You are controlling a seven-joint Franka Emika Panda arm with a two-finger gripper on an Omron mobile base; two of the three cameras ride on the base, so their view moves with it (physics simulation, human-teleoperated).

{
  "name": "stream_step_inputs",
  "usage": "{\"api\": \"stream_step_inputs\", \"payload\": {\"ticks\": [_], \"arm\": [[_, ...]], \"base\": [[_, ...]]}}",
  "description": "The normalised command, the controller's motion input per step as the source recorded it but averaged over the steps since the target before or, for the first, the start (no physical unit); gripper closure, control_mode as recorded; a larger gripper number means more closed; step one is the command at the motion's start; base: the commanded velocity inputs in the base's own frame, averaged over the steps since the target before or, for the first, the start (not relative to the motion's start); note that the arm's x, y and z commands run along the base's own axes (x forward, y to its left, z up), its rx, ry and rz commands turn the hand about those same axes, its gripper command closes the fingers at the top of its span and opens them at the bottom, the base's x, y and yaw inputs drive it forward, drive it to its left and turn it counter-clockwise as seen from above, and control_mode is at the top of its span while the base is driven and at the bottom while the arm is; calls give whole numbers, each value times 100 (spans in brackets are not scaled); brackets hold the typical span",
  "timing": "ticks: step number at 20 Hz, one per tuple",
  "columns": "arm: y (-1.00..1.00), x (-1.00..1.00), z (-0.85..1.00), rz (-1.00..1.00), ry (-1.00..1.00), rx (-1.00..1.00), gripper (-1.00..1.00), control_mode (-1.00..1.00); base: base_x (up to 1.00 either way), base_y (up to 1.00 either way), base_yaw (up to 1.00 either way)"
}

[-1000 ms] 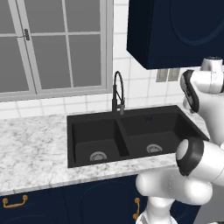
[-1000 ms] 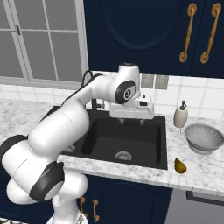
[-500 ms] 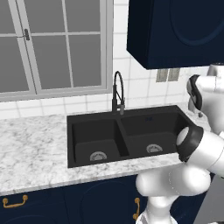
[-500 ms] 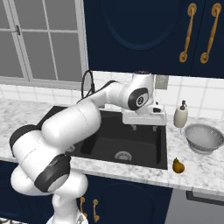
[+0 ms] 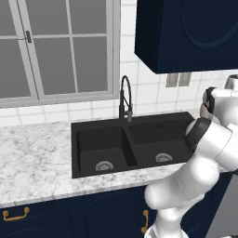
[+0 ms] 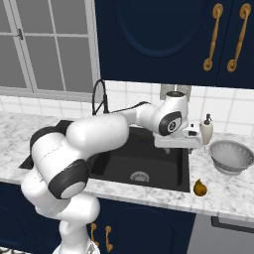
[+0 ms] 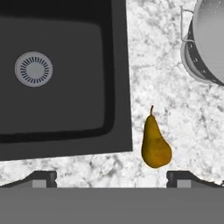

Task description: Put the colander in the sink, put the pear in the colander, and turn on the sink faucet and pour water over the colander.

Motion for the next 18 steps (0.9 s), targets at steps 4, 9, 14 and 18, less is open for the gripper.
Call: {"api": "stream_step_inputs", "payload": {"ticks": [4,9,14,18], "arm": [[-58,21,-7,0,0,0,-100,-100],[-52,27,-4,0,0,0,-100,-100],[-35,29,-8,0,0,0,-100,-100],[-28,21,-28,1,0,0,-100,-100]], "base": [[0,0,0],[0,0,0],[0,0,0],[0,0,0]]}}
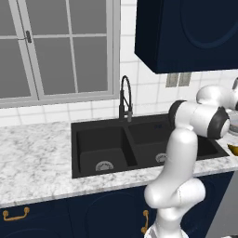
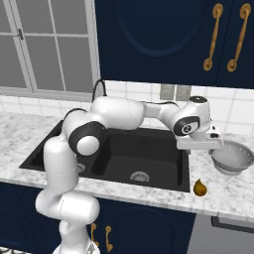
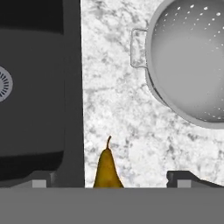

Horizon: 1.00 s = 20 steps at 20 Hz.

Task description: Put the colander in the sink, put the pear in the colander, and turn on the sink faucet and pour water over the colander.

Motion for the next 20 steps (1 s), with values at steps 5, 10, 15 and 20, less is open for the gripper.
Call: {"api": "stream_step_inputs", "payload": {"ticks": [5,10,15,20], "arm": [[-12,20,-24,4,0,0,-100,-100],[0,6,-12,5,-1,0,-100,-100],[0,15,-35,7,-1,-3,-100,-100],[0,17,-40,7,-3,-2,-100,-100]], "base": [[0,0,0],[0,0,0],[0,0,0],[0,0,0]]}}
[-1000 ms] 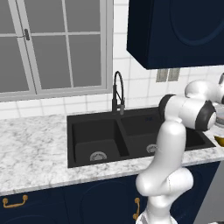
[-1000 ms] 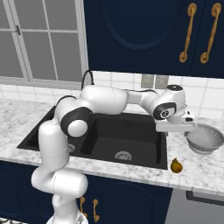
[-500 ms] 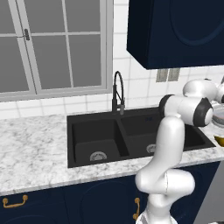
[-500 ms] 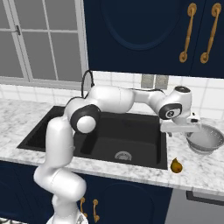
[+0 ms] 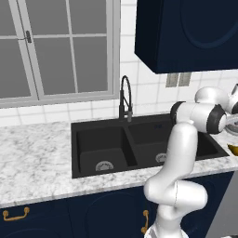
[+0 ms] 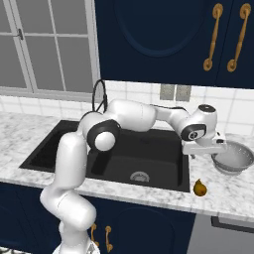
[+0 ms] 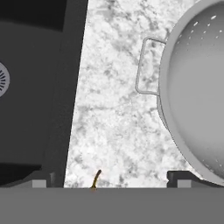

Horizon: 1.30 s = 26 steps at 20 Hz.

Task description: Put the colander in the sink, put the pear in the colander, and turn on the sink faucet and pour water over the colander.

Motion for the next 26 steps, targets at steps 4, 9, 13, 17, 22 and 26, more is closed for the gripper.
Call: {"api": "stream_step_inputs", "payload": {"ticks": [4,9,13,17,22,26], "arm": [[0,20,-33,7,-5,-1,-100,-100],[-4,15,-8,4,-12,0,-100,-100],[-23,11,0,0,-9,0,-100,-100],[-19,24,0,0,-4,-1,-100,-100],[-9,14,0,0,-4,-7,-100,-100],[0,0,0,0,-5,-12,-100,-100]], "base": [[0,0,0],[0,0,0],[0,0,0],[0,0,0],[0,0,0],[0,0,0]]}}
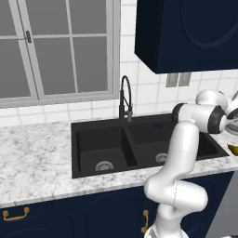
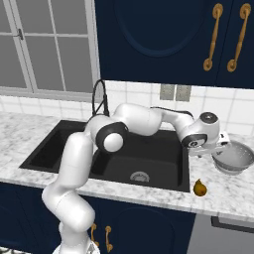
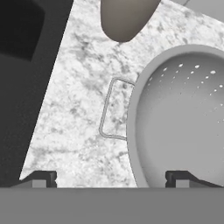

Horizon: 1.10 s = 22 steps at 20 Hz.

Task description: Put the colander in the sink, put the pear in the colander, and turn on the sink faucet and pour water over the colander.

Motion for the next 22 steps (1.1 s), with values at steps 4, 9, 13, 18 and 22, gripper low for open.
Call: {"api": "stream_step_inputs", "payload": {"ticks": [4,9,13,18,22], "arm": [[0,10,-6,0,-2,-14,-100,-100],[-4,9,-25,0,0,-9,-100,-100],[-18,1,-8,0,1,0,-100,-100],[-14,0,0,0,4,0,-100,-100],[-3,0,0,0,7,0,-100,-100]], "base": [[0,0,0],[0,0,0],[0,0,0],[0,0,0],[0,0,0]]}}
